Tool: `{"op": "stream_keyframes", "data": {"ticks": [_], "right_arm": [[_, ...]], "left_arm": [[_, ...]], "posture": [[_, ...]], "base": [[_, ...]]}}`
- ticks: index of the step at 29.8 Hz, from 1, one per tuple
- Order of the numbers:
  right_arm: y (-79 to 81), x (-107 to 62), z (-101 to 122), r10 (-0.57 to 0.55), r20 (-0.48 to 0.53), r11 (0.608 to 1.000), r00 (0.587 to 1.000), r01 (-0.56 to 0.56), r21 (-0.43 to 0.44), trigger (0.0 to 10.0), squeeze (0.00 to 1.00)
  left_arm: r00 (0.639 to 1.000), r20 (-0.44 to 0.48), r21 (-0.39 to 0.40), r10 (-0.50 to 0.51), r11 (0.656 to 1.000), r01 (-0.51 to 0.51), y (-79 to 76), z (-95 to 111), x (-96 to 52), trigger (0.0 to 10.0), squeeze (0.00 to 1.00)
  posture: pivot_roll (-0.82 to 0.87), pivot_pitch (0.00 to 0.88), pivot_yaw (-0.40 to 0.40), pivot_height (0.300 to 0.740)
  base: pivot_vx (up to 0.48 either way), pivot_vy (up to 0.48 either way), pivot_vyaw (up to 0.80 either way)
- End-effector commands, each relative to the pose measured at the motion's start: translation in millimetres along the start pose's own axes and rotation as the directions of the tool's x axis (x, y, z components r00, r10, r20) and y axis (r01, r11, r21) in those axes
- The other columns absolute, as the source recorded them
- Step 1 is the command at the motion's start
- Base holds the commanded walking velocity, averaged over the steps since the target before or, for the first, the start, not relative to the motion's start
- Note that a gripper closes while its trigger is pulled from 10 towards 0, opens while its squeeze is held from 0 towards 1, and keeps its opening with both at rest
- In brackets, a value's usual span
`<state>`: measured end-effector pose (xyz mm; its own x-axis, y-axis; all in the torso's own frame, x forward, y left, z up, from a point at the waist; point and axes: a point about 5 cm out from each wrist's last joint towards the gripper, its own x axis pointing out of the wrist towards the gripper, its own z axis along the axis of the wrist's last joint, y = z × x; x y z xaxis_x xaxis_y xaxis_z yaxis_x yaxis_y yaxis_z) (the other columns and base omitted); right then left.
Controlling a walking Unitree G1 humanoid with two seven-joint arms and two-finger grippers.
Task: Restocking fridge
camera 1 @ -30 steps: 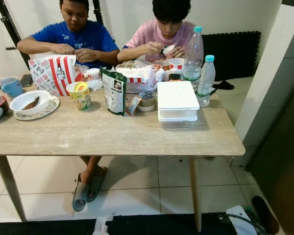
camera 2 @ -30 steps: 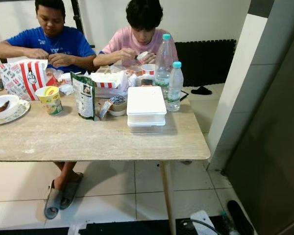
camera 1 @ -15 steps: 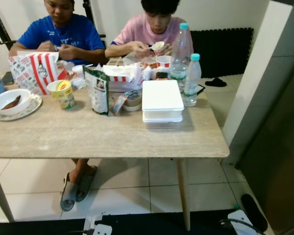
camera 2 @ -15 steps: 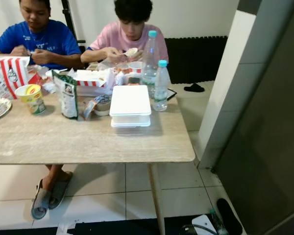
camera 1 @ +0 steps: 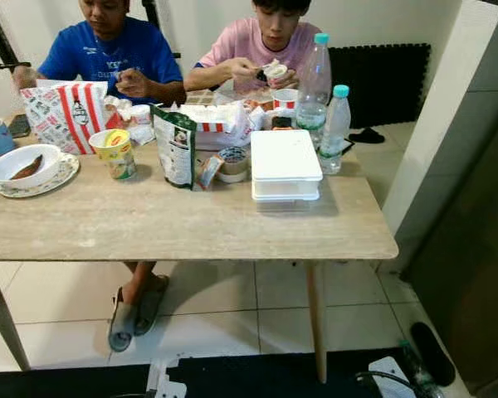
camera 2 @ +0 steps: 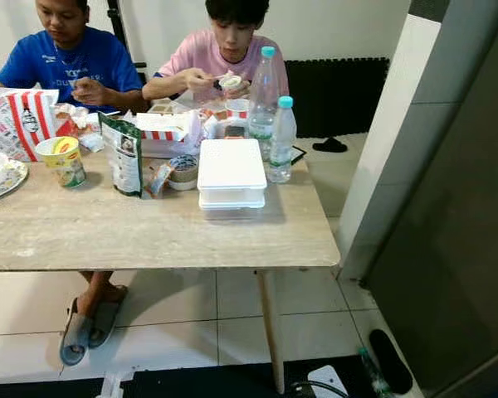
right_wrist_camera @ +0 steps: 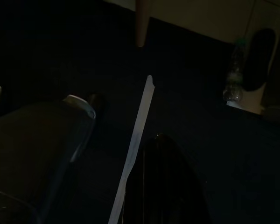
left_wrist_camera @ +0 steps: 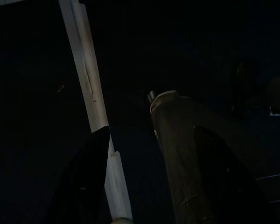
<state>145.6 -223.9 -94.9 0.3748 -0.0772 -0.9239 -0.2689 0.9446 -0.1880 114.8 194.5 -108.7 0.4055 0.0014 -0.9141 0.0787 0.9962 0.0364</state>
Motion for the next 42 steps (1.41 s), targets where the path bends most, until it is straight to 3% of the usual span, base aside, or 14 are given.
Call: {"op": "stream_keyframes", "data": {"ticks": [1, 10, 20, 28, 37, 42], "right_arm": [[0.9, 0.2, 0.7, 0.002, 0.0, 1.0, 1.0, -0.002, -0.002, 10.0, 0.0], [-0.8, -0.4, -3.9, -0.003, -0.008, 1.0, 1.0, 0.003, 0.005, 10.0, 0.0], [4.2, -0.3, -9.3, 0.006, -0.021, 1.0, 1.0, -0.005, 0.014, 10.0, 0.0], [4.5, -0.6, -12.8, 0.001, -0.027, 1.0, 1.0, -0.001, 0.025, 10.0, 0.0], [-25.4, -5.6, -24.1, -0.12, -0.057, 0.979, 0.991, 0.128, 0.159, 10.0, 0.0], [-69.4, -16.5, -31.5, -0.324, -0.11, 0.907, 0.94, 0.342, 0.247, 10.0, 0.0]], "left_arm": [[0.999, -0.035, -0.012, 0.004, 1.0, -0.004, 3.5, -9.6, -1.8, 10.0, 0.0], [0.999, -0.036, -0.003, -0.02, 1.0, 0.02, -6.1, -10.2, -0.8, 10.0, 0.0], [1.0, -0.019, -0.005, -0.019, 1.0, 0.019, -1.5, -7.6, -1.2, 10.0, 0.0], [0.999, -0.034, 0.008, -0.01, 1.0, 0.01, -0.3, -9.4, -1.4, 10.0, 0.0], [0.999, -0.036, -0.003, -0.013, 1.0, 0.013, -1.6, -10.9, -1.5, 10.0, 0.0], [0.999, -0.037, -0.007, -0.011, 1.0, 0.011, -1.4, -11.8, -1.7, 10.0, 0.0]], "posture": [[-0.02, 0.0, 0.003, 0.74], [-0.02, 0.0, 0.002, 0.74], [-0.03, 0.0, 0.007, 0.74], [-0.02, 0.0, 0.013, 0.74], [-0.02, 0.0, 0.012, 0.74], [-0.02, 0.0, 0.009, 0.74]], "base": [[0.289, 0.0, 0.0], [0.29, 0.0, 0.0], [0.115, 0.0, 0.0], [0.0, -0.458, 0.0], [0.0, 0.0, 0.0], [0.0, 0.0, 0.0]]}}
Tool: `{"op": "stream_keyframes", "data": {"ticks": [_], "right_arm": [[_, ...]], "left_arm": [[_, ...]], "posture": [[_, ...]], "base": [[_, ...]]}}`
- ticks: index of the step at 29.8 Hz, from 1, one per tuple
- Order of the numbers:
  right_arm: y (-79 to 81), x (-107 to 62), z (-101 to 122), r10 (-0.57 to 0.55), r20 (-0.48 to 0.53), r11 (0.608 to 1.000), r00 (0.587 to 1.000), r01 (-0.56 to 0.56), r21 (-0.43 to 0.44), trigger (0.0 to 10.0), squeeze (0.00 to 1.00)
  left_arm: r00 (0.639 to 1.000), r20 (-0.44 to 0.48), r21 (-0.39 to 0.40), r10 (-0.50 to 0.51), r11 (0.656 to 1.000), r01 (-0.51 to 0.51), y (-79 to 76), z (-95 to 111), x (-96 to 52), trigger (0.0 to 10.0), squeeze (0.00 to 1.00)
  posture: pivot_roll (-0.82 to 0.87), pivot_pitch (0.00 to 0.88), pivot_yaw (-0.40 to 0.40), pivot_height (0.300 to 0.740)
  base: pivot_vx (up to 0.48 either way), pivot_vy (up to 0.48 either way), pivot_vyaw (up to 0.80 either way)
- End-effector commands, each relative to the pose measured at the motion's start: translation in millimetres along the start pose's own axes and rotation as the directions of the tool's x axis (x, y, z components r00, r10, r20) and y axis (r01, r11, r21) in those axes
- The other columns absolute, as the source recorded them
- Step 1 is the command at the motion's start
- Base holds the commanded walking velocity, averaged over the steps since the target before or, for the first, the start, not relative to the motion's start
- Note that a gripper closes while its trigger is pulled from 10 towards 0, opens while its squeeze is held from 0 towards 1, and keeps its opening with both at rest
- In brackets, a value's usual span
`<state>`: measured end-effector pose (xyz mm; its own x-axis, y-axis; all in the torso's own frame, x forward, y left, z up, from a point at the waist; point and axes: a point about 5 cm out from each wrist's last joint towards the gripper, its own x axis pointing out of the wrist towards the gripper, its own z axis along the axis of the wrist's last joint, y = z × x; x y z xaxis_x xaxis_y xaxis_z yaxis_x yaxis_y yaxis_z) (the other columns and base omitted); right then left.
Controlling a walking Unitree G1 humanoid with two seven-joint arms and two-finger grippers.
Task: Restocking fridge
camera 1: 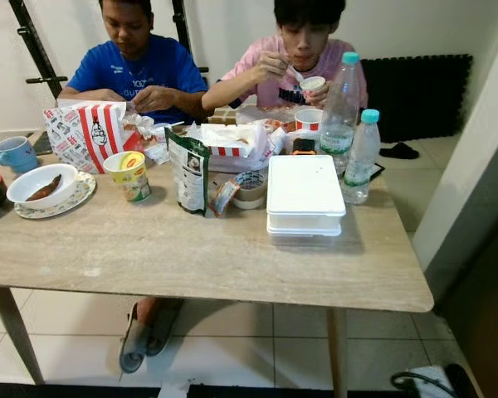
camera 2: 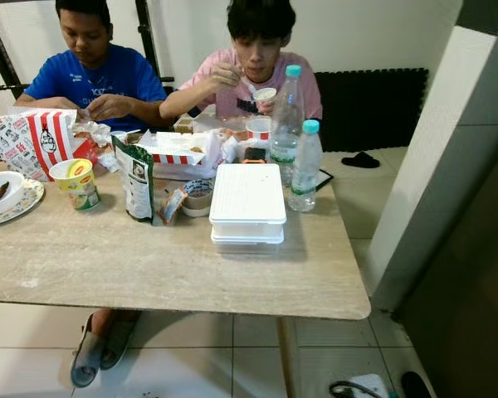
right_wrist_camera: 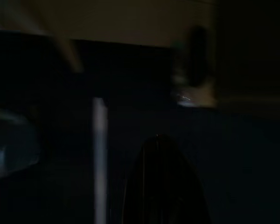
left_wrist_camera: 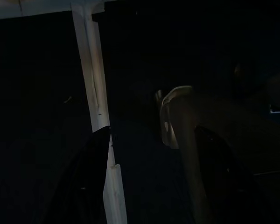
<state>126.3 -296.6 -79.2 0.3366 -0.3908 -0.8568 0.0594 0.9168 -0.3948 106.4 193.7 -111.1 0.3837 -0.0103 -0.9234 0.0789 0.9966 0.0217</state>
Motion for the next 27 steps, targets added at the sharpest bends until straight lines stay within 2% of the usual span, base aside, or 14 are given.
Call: {"op": "stream_keyframes", "data": {"ticks": [1, 4, 5, 6, 9, 11, 12, 16, 19, 22, 23, 25, 26, 27], "right_arm": [[-16.7, 0.2, 9.6, -0.092, 0.021, 0.994, 0.996, 0.091, 0.062, 10.0, 0.0], [-57.8, -3.0, 27.5, -0.273, 0.053, 0.953, 0.961, 0.262, 0.155, 10.0, 0.0], [-57.8, -3.0, 27.5, -0.273, 0.053, 0.953, 0.961, 0.262, 0.155, 10.0, 0.0], [-70.5, -5.1, 36.0, -0.325, 0.073, 0.935, 0.943, 0.309, 0.172, 10.0, 1.0], [-108.4, -15.9, 67.4, -0.473, 0.141, 0.867, 0.87, 0.43, 0.252, 10.0, 1.0], [-117.9, -19.8, 76.1, -0.508, 0.16, 0.845, 0.847, 0.453, 0.283, 10.0, 1.0], [-140.1, -32.3, 104.1, -0.583, 0.224, 0.794, 0.781, 0.489, 0.362, 10.0, 1.0], [-155.2, -44.8, 129.6, -0.627, 0.286, 0.76, 0.725, 0.488, 0.429, 10.0, 1.0], [-174.1, -68.6, 171.0, -0.668, 0.392, 0.726, 0.632, 0.438, 0.529, 10.0, 1.0], [-179.9, -78.7, 186.2, -0.678, 0.428, 0.714, 0.598, 0.394, 0.579, 10.0, 1.0], [-182.8, -91.9, 208.0, -0.659, 0.497, 0.717, 0.564, 0.271, 0.643, 10.0, 1.0], [-182.8, -91.9, 208.0, -0.659, 0.497, 0.717, 0.564, 0.271, 0.643, 10.0, 1.0], [-178.2, -109.4, 238.8, -0.582, 0.633, 0.758, 0.511, 0.058, 0.65, 10.0, 1.0], [-168.4, -128.6, 268.6, -0.465, 0.777, 0.807, 0.425, -0.157, 0.569, 10.0, 1.0]], "left_arm": [[1.0, -0.013, -0.001, 0.003, 1.0, -0.003, 0.3, -3.2, -0.4, 10.0, 0.0], [1.0, -0.014, -0.001, 0.001, 1.0, -0.001, -0.2, -3.3, -0.4, 10.0, 0.0], [1.0, -0.014, -0.001, 0.001, 1.0, -0.001, -0.2, -3.3, -0.4, 10.0, 0.0], [1.0, -0.014, -0.003, -0.003, 1.0, 0.003, -0.4, -3.3, -0.3, 10.0, 0.0], [1.0, -0.012, -0.007, -0.01, 1.0, 0.01, -0.7, -3.1, -0.3, 10.0, 0.0], [1.0, -0.012, -0.007, -0.01, 1.0, 0.01, -0.7, -3.2, -0.4, 10.0, 0.0], [1.0, -0.013, -0.01, -0.008, 1.0, 0.008, -0.3, -3.7, -0.5, 10.0, 0.0], [1.0, -0.012, -0.013, -0.006, 1.0, 0.005, 0.6, -4.1, -0.7, 10.0, 0.0], [1.0, -0.014, -0.014, -0.003, 1.0, 0.002, 1.8, -5.3, -1.1, 10.0, 0.0], [1.0, -0.016, -0.014, -0.002, 1.0, 0.002, 2.1, -6.0, -1.2, 10.0, 0.0], [1.0, -0.018, -0.014, -0.002, 1.0, 0.001, 2.3, -6.9, -1.4, 10.0, 0.0], [1.0, -0.018, -0.014, -0.002, 1.0, 0.001, 2.3, -6.9, -1.4, 10.0, 0.0], [1.0, -0.02, -0.015, -0.002, 1.0, 0.002, 2.3, -7.7, -1.6, 10.0, 0.0], [1.0, -0.021, -0.018, -0.002, 1.0, 0.002, 2.3, -8.5, -1.7, 10.0, 0.0]], "posture": [[-0.02, 0.0, 0.009, 0.74], [-0.02, 0.0, 0.008, 0.74], [-0.02, 0.0, 0.008, 0.74], [-0.02, 0.0, 0.008, 0.74], [-0.02, 0.0, 0.008, 0.74], [-0.02, 0.0, 0.01, 0.74], [-0.02, 0.0, 0.009, 0.74], [-0.02, 0.0, 0.009, 0.74], [-0.01, 0.0, 0.008, 0.74], [-0.01, 0.0, 0.01, 0.74], [-0.01, 0.0, 0.01, 0.74], [-0.01, 0.0, 0.01, 0.74], [0.0, 0.0, 0.008, 0.74], [0.0, 0.0, 0.006, 0.74]], "base": [[0.0, 0.0, 0.0], [0.0, 0.0, 0.0], [0.0, 0.0, 0.0], [0.0, 0.0, 0.0], [0.0, 0.0, 0.0], [0.0, 0.0, 0.0], [0.0, 0.0, 0.0], [0.0, 0.0, 0.0], [0.0, 0.0, 0.0], [0.0, 0.0, 0.0], [0.0, 0.0, 0.0], [0.0, 0.0, 0.0], [0.0, 0.0, 0.0], [0.0, 0.0, 0.0]]}}
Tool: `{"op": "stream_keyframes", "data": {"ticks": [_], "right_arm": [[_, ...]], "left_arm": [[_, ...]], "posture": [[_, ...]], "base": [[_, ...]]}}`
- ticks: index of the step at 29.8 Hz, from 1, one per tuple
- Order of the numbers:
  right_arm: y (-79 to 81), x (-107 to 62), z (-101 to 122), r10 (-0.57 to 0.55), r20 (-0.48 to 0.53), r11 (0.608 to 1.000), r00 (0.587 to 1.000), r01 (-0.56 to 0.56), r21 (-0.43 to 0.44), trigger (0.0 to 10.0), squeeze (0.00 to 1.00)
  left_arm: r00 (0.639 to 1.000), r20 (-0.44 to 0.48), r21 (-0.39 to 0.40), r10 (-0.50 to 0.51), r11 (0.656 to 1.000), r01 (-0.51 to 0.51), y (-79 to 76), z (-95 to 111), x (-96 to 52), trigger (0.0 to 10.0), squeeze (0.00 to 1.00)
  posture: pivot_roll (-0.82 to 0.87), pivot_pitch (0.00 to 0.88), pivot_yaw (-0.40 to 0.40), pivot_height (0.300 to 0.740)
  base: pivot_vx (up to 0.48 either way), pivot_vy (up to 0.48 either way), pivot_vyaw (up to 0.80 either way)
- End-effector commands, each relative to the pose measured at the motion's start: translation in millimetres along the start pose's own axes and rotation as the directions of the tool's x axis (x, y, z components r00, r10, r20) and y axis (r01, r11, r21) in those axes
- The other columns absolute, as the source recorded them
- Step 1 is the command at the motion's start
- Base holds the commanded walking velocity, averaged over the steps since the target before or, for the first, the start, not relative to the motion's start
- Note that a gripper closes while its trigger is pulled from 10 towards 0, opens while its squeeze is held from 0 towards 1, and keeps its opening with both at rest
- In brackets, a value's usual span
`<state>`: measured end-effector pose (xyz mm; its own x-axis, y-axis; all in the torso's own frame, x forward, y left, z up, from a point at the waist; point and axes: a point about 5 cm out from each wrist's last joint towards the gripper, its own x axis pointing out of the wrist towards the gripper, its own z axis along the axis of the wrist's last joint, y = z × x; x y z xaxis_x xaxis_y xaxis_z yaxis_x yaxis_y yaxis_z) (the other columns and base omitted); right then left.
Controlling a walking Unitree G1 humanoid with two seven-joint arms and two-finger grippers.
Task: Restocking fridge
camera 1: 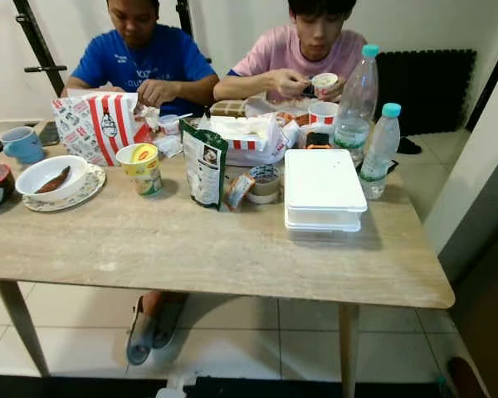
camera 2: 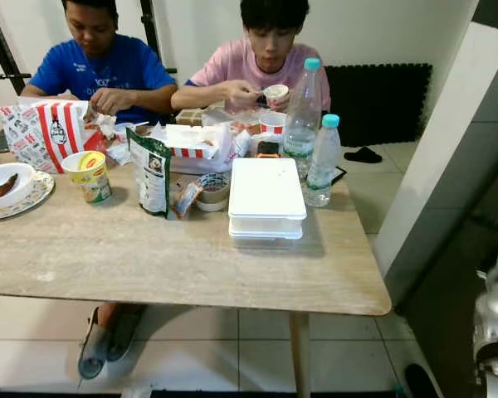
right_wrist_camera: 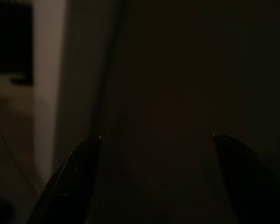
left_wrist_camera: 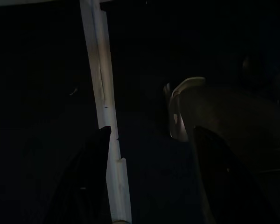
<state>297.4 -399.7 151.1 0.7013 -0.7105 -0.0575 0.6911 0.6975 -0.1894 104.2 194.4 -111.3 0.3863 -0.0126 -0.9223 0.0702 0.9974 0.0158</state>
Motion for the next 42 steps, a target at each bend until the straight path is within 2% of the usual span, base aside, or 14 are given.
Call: {"op": "stream_keyframes", "data": {"ticks": [1, 3, 4, 5, 6, 8, 10, 11, 12, 16, 22, 28, 31, 42], "right_arm": [[27.3, 2.7, 41.6, 0.201, 0.174, 0.957, 0.964, -0.231, 0.176, 10.0, 1.0], [49.0, -0.9, 64.4, 0.354, 0.283, 0.875, 0.892, -0.422, 0.236, 10.0, 1.0], [67.4, -7.0, 80.5, 0.48, 0.368, 0.766, 0.796, -0.585, 0.265, 10.0, 1.0], [67.4, -7.0, 80.5, 0.48, 0.368, 0.766, 0.796, -0.585, 0.265, 10.0, 1.0], [80.6, -13.8, 91.7, 0.567, 0.44, 0.651, 0.697, -0.706, 0.28, 10.0, 1.0], [80.6, -13.8, 91.7, 0.567, 0.44, 0.651, 0.697, -0.706, 0.28, 10.0, 1.0], [110.2, -37.4, 106.3, 0.722, 0.553, 0.369, 0.416, -0.908, 0.2, 10.0, 1.0], [110.2, -37.4, 106.3, 0.722, 0.553, 0.369, 0.416, -0.908, 0.2, 10.0, 1.0], [129.5, -54.5, 106.4, 0.807, 0.534, 0.243, 0.252, -0.966, 0.088, 10.0, 0.02], [165.5, -87.2, 93.8, 0.929, 0.369, 0.037, -0.015, -0.99, -0.133, 10.0, 0.0], [190.5, -102.0, 80.0, 0.98, 0.17, -0.048, -0.104, -0.951, -0.305, 10.0, 0.0], [207.2, -100.1, 79.8, 0.998, 0.043, 0.051, 0.035, -0.88, -0.473, 10.0, 0.0], [207.9, -100.7, 82.9, 0.999, 0.035, 0.045, 0.032, -0.874, -0.483, 10.0, 0.0], [212.4, -103.8, 60.0, 0.973, -0.227, -0.111, 0.036, -0.791, -0.601, 10.0, 0.0]], "left_arm": [[1.0, -0.024, -0.007, 0.0, 1.0, 0.0, 1.8, -6.3, -1.1, 10.0, 0.0], [1.0, -0.025, -0.009, 0.0, 1.0, 0.0, 1.7, -7.1, -1.2, 10.0, 0.0], [1.0, -0.026, -0.011, -0.001, 1.0, 0.0, 1.5, -7.8, -1.4, 10.0, 0.0], [1.0, -0.026, -0.011, -0.001, 1.0, 0.0, 1.5, -7.8, -1.4, 10.0, 0.0], [1.0, -0.027, -0.013, -0.001, 1.0, 0.001, 1.1, -8.6, -1.4, 10.0, 0.0], [1.0, -0.027, -0.013, -0.001, 1.0, 0.001, 1.1, -8.6, -1.4, 10.0, 0.0], [1.0, -0.03, -0.016, -0.006, 1.0, 0.005, -0.7, -9.9, -1.5, 10.0, 0.0], [1.0, -0.03, -0.016, -0.006, 1.0, 0.005, -0.7, -9.9, -1.5, 10.0, 0.0], [1.0, -0.03, -0.019, -0.008, 1.0, 0.007, -1.7, -10.4, -1.4, 10.0, 0.0], [0.999, -0.03, -0.026, -0.01, 1.0, 0.009, -3.3, -12.0, -1.6, 10.0, 0.0], [0.999, -0.037, -0.033, -0.008, 0.999, 0.007, -3.0, -15.7, -2.4, 10.0, 0.0], [0.999, -0.042, -0.037, -0.003, 0.999, 0.001, -2.5, -18.8, -3.1, 10.0, 0.0], [0.999, -0.043, -0.039, -0.002, 0.999, 0.0, -2.4, -19.2, -3.2, 10.0, 0.0], [0.999, -0.046, -0.047, -0.001, 0.999, -0.001, -4.1, -20.7, -3.2, 10.0, 0.0]], "posture": [[0.0, 0.0, 0.006, 0.74], [0.0, 0.0, 0.004, 0.74], [0.0, 0.0, 0.003, 0.74], [0.0, 0.0, 0.003, 0.74], [0.0, 0.0, 0.003, 0.74], [0.0, 0.0, 0.003, 0.74], [0.0, 0.0, -0.001, 0.74], [0.0, 0.0, -0.001, 0.74], [0.01, 0.0, -0.006, 0.74], [0.02, 0.0, -0.012, 0.74], [0.02, 0.0, -0.012, 0.74], [0.03, 0.004, -0.017, 0.74], [0.03, 0.007, -0.02, 0.74], [0.03, 0.008, -0.028, 0.74]], "base": [[0.0, 0.0, 0.0], [0.0, 0.0, 0.0], [0.0, 0.0, 0.0], [0.0, 0.0, 0.0], [0.0, 0.0, 0.0], [0.0, 0.0, 0.0], [0.0, 0.0, 0.0], [0.0, 0.0, 0.0], [0.0, 0.0, 0.0], [0.0, 0.0, 0.0], [0.0, 0.0, 0.0], [0.0, 0.0, 0.0], [0.0, 0.0, 0.0], [0.0, 0.0, 0.0]]}}
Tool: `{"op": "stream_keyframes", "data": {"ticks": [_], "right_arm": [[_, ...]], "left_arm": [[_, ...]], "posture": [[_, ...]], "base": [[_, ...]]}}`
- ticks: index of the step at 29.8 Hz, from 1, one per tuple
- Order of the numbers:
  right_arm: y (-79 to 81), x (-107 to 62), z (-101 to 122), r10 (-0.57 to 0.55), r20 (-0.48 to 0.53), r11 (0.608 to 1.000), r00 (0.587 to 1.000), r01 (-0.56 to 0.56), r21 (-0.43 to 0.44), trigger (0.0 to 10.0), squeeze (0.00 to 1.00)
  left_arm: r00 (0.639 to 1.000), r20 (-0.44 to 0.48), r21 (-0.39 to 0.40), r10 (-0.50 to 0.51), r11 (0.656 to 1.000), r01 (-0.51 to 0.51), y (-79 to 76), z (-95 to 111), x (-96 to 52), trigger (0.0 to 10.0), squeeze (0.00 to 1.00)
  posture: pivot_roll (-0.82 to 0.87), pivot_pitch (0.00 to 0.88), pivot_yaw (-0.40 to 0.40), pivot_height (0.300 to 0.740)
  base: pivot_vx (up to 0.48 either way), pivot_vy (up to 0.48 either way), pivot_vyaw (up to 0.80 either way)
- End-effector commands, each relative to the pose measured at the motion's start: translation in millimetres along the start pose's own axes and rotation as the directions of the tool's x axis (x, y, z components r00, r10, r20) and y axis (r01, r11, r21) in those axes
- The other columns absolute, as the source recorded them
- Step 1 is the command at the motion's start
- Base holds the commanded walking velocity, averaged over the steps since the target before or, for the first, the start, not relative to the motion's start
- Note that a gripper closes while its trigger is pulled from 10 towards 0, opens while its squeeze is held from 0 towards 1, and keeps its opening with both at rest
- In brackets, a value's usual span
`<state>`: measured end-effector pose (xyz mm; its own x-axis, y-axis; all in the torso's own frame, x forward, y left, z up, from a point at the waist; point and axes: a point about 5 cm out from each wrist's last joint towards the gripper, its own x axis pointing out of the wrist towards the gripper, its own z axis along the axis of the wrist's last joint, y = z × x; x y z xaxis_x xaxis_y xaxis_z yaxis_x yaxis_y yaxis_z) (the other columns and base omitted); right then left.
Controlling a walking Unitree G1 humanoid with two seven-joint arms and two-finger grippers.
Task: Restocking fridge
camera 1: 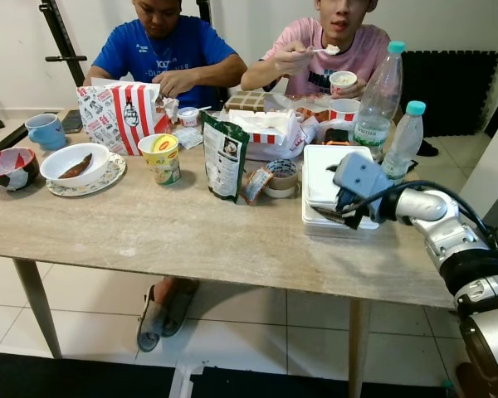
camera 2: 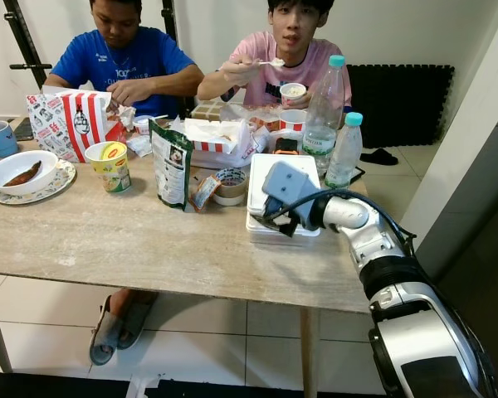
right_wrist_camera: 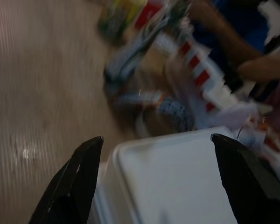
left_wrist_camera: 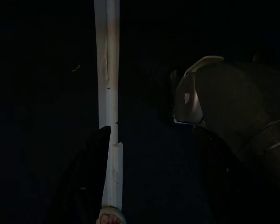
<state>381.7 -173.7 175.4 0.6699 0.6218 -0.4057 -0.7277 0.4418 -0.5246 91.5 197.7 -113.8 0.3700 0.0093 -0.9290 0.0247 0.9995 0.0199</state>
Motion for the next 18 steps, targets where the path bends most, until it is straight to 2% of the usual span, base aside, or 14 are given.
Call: {"op": "stream_keyframes", "data": {"ticks": [1, 3, 4, 7, 9, 10, 13, 14, 17, 18], "right_arm": [[2.8, 1.6, 0.9, 0.039, 0.019, 0.999, 0.999, -0.039, 0.009, 10.0, 0.0], [2.2, 1.2, -2.5, 0.025, -0.006, 1.0, 1.0, -0.025, 0.003, 10.0, 0.0], [-1.2, 0.0, -8.4, -0.031, -0.067, 0.999, 0.997, 0.029, -0.034, 10.0, 0.0], [-4.6, 0.2, -8.6, -0.088, -0.078, 0.996, 0.993, 0.085, -0.042, 10.0, 0.0], [-4.6, 0.2, -8.6, -0.088, -0.078, 0.996, 0.993, 0.085, -0.042, 10.0, 0.0], [-7.5, 1.8, -2.1, -0.123, -0.028, 0.992, 0.992, 0.123, -0.007, 10.0, 0.0], [-7.5, 1.8, -2.1, -0.123, -0.028, 0.992, 0.992, 0.123, -0.007, 10.0, 0.0], [-13.9, 3.1, 9.0, -0.178, 0.053, 0.982, 0.983, 0.174, 0.065, 10.0, 0.0], [-13.9, 3.1, 9.0, -0.178, 0.053, 0.982, 0.983, 0.174, 0.065, 10.0, 0.0], [-20.8, 3.1, 20.5, -0.233, 0.135, 0.966, 0.963, 0.214, 0.145, 10.0, 0.0]], "left_arm": [[0.999, -0.028, -0.006, -0.021, 1.0, 0.021, -6.6, -8.4, -0.5, 10.0, 0.0], [0.999, -0.029, -0.005, -0.022, 1.0, 0.022, -6.9, -8.7, -0.5, 10.0, 0.0], [0.999, -0.031, -0.004, -0.022, 1.0, 0.022, -6.9, -9.0, -0.6, 10.0, 0.0], [0.999, -0.031, -0.003, -0.021, 1.0, 0.021, -6.7, -9.3, -0.6, 10.0, 0.0], [0.999, -0.031, -0.003, -0.021, 1.0, 0.021, -6.7, -9.3, -0.6, 10.0, 0.0], [0.999, -0.031, -0.004, -0.021, 1.0, 0.021, -6.6, -9.6, -0.7, 10.0, 0.0], [0.999, -0.031, -0.004, -0.021, 1.0, 0.021, -6.6, -9.6, -0.7, 10.0, 0.0], [0.999, -0.032, -0.004, -0.021, 1.0, 0.021, -6.6, -10.0, -0.8, 10.0, 0.0], [0.999, -0.032, -0.004, -0.021, 1.0, 0.021, -6.6, -10.0, -0.8, 10.0, 0.0], [0.999, -0.033, -0.004, -0.021, 1.0, 0.021, -6.8, -10.5, -0.9, 10.0, 0.0]], "posture": [[0.03, 0.01, -0.026, 0.74], [0.03, 0.009, -0.027, 0.74], [0.03, 0.009, -0.027, 0.74], [0.02, 0.01, -0.025, 0.74], [0.02, 0.01, -0.025, 0.74], [0.02, 0.015, -0.026, 0.74], [0.02, 0.015, -0.026, 0.74], [0.02, 0.017, -0.025, 0.74], [0.02, 0.017, -0.025, 0.74], [0.03, 0.02, -0.027, 0.74]], "base": [[0.0, 0.0, 0.0], [0.0, 0.0, 0.0], [0.0, 0.0, 0.0], [0.0, 0.0, 0.0], [0.0, 0.0, 0.0], [0.0, 0.0, 0.0], [0.0, 0.0, 0.0], [0.0, 0.0, 0.0], [0.0, 0.0, 0.0], [0.0, 0.0, 0.0]]}}
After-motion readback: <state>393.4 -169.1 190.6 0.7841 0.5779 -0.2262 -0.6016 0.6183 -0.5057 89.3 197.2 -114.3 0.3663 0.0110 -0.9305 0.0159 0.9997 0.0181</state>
